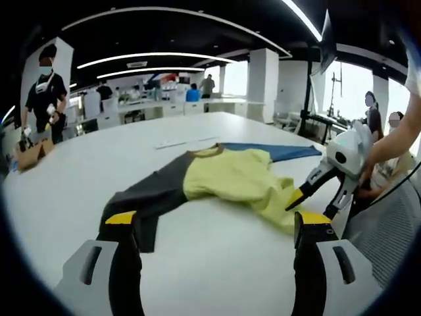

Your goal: Fold the garment on the visible template until the final outline fits inside the template.

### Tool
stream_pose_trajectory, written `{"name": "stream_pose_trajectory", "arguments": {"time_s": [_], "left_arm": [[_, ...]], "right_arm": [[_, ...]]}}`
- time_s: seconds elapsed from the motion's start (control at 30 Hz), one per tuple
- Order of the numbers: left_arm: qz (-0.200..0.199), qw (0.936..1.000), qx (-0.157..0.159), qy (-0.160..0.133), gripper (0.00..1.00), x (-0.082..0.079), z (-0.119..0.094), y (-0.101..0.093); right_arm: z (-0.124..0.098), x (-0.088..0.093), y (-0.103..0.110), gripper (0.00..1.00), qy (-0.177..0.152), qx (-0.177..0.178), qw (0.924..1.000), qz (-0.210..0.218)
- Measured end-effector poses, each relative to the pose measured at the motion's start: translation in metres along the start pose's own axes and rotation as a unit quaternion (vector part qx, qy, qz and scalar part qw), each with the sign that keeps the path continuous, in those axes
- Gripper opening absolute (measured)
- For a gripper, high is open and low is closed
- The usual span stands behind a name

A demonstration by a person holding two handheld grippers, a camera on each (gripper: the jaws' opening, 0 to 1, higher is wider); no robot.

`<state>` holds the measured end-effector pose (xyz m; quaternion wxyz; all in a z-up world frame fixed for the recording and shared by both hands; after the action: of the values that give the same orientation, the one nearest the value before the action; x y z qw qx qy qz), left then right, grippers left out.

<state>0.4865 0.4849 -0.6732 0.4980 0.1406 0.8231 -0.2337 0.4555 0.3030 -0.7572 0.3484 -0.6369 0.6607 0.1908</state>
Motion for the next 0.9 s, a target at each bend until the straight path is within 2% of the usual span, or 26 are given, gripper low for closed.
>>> {"name": "stream_pose_trajectory", "arguments": {"time_s": [0.13, 0.23, 0.3, 0.5, 0.63, 0.9], "left_arm": [[-0.002, 1.0000, 0.004, -0.001, 0.92, -0.001, 0.000, -0.004], [-0.002, 1.0000, 0.005, 0.001, 0.92, 0.001, 0.000, -0.005], [-0.002, 1.0000, 0.005, 0.002, 0.91, 0.001, 0.000, -0.006], [-0.009, 0.9999, 0.008, 0.004, 0.90, 0.003, -0.001, -0.007], [-0.008, 0.9999, 0.010, 0.005, 0.89, 0.003, 0.000, -0.007], [-0.007, 0.9998, 0.014, 0.016, 0.87, 0.007, 0.002, -0.007]], "right_arm": [[0.001, 0.000, -0.002, 0.31, -0.001, 0.006, 0.9999, 0.008], [0.000, 0.001, -0.007, 0.11, 0.006, 0.018, 0.9998, 0.001], [0.000, 0.002, -0.009, 0.04, 0.007, 0.020, 0.9998, -0.001], [-0.004, -0.001, -0.014, 0.01, -0.009, 0.012, 0.9995, 0.029], [-0.015, -0.016, -0.025, 0.00, -0.041, 0.018, 0.9980, 0.044], [-0.039, -0.047, -0.070, 0.00, -0.083, 0.065, 0.9927, 0.058]]}}
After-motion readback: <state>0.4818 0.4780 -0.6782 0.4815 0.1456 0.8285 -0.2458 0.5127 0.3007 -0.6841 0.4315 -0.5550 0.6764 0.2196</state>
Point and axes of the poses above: the point that each gripper's makers call its tool centre point, and the gripper's own axes: z roughly forward along the fingers, y roughly to its left, x roughly out of its underside, the point moved 4 cm from there along -z, roughly backward along the fingers, and after that the axes turned 13 degrees about -z, right-handed, at the moved point
